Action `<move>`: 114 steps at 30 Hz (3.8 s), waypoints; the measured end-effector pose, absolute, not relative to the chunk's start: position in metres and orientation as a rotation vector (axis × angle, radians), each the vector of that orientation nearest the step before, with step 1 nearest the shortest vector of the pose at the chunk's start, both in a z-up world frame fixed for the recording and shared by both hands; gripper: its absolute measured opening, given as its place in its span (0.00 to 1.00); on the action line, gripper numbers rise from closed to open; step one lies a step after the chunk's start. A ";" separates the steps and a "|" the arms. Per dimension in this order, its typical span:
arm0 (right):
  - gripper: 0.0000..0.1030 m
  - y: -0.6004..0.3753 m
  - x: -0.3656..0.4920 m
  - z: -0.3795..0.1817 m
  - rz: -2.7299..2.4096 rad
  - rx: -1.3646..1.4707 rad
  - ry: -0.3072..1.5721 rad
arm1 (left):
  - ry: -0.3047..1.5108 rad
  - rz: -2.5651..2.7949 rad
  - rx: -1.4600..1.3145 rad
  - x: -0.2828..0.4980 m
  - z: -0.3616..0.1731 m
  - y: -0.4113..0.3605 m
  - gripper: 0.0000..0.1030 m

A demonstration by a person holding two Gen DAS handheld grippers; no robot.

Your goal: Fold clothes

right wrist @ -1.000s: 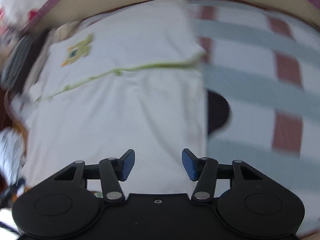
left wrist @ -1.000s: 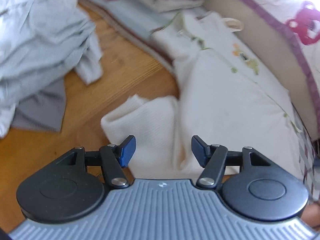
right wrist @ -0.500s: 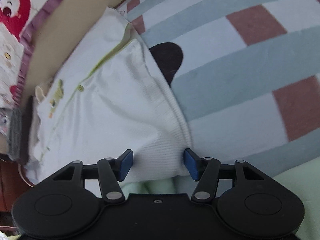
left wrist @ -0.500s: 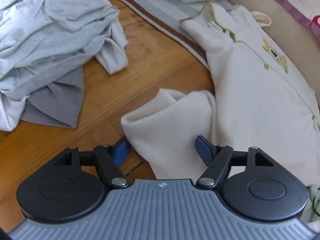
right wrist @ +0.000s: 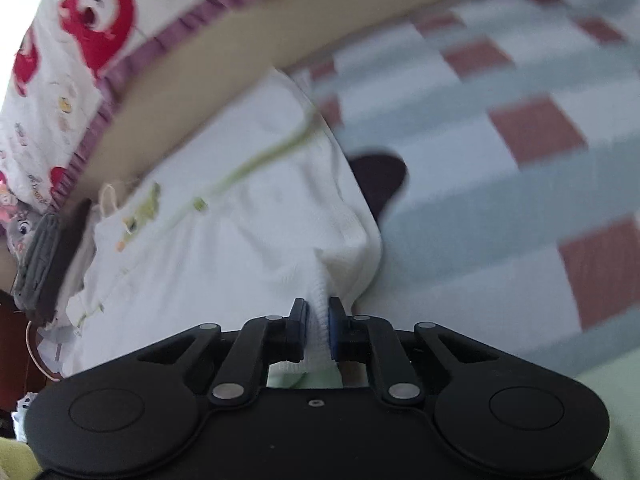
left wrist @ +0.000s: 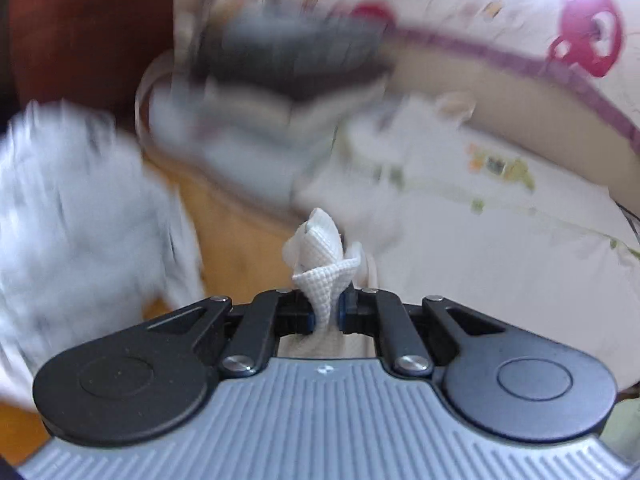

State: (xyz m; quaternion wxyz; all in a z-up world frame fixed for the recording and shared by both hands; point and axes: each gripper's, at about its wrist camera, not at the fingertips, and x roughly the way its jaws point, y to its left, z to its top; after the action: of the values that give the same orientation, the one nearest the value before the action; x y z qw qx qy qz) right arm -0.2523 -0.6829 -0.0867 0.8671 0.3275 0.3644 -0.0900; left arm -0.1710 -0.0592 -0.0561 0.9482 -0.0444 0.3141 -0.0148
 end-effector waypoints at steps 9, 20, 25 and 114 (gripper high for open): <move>0.05 -0.697 -0.218 -0.046 -0.137 0.610 0.668 | 0.621 -0.004 -0.222 -0.135 -0.037 -0.050 0.09; 0.05 -0.714 -0.137 0.011 -0.002 0.436 0.636 | 0.487 -0.048 0.067 -0.056 0.024 -0.084 0.09; 0.05 -0.728 -0.073 0.024 0.017 0.405 0.663 | 0.461 -0.006 0.241 0.024 0.051 -0.116 0.09; 0.07 -0.756 0.156 -0.137 0.170 0.300 0.708 | 0.898 -0.701 0.332 0.184 -0.131 -0.486 0.70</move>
State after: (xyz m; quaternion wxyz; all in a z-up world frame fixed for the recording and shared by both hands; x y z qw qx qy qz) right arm 0.1562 -0.7564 -0.1368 0.9235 0.1461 0.3448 0.0826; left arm 0.1844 -0.4858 -0.1311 0.8291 0.1564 0.4231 -0.3304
